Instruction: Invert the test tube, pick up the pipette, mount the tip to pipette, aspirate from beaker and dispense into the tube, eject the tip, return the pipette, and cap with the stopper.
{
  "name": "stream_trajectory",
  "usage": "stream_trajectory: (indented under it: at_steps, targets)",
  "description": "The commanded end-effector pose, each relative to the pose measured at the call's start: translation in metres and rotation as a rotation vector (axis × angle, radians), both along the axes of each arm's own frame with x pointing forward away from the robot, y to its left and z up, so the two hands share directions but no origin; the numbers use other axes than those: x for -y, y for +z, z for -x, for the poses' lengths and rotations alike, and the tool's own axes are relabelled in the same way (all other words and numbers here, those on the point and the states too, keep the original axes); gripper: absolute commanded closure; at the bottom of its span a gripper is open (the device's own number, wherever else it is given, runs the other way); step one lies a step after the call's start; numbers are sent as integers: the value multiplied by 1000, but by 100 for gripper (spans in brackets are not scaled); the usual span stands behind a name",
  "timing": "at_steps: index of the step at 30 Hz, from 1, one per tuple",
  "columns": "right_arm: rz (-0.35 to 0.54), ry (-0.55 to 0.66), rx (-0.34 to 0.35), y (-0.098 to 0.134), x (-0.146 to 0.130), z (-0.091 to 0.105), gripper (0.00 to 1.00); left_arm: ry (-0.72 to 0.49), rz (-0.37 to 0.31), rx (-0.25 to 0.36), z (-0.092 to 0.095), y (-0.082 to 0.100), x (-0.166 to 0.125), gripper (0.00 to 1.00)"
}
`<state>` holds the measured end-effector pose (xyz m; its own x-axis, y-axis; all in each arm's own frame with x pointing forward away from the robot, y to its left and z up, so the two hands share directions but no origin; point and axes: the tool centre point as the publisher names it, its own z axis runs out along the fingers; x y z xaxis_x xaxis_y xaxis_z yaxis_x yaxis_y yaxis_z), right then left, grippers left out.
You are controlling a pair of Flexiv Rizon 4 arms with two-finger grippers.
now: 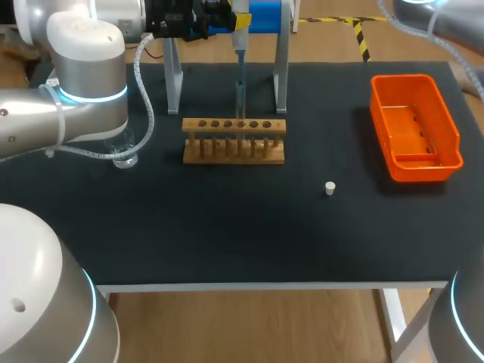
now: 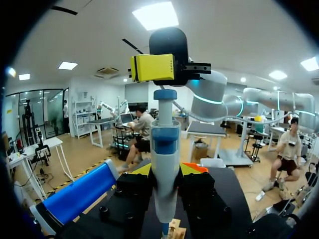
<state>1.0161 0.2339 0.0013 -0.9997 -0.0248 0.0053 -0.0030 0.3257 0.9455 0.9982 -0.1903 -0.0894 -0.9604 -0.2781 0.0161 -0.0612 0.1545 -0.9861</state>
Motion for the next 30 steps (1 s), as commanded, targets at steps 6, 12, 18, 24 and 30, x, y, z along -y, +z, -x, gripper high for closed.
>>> stream_trajectory:
  at_steps: [6, 12, 18, 24, 30]
  targets:
    - [10, 1, 1, -4, 3, 3, 100, 1, 0, 0, 0, 0, 0, 100]
    - [19, 6, 1, -7, 2, 3, 100, 1, 0, 0, 0, 0, 0, 100]
    - [27, 7, 3, -9, 1, 4, 100, 1, 0, 0, 0, 0, 0, 100]
    - [34, 9, 3, -11, 1, 5, 100, 1, 0, 0, 0, 0, 0, 100]
    - [39, 10, 3, -13, 1, 6, 100, 1, 0, 0, 0, 0, 0, 100]
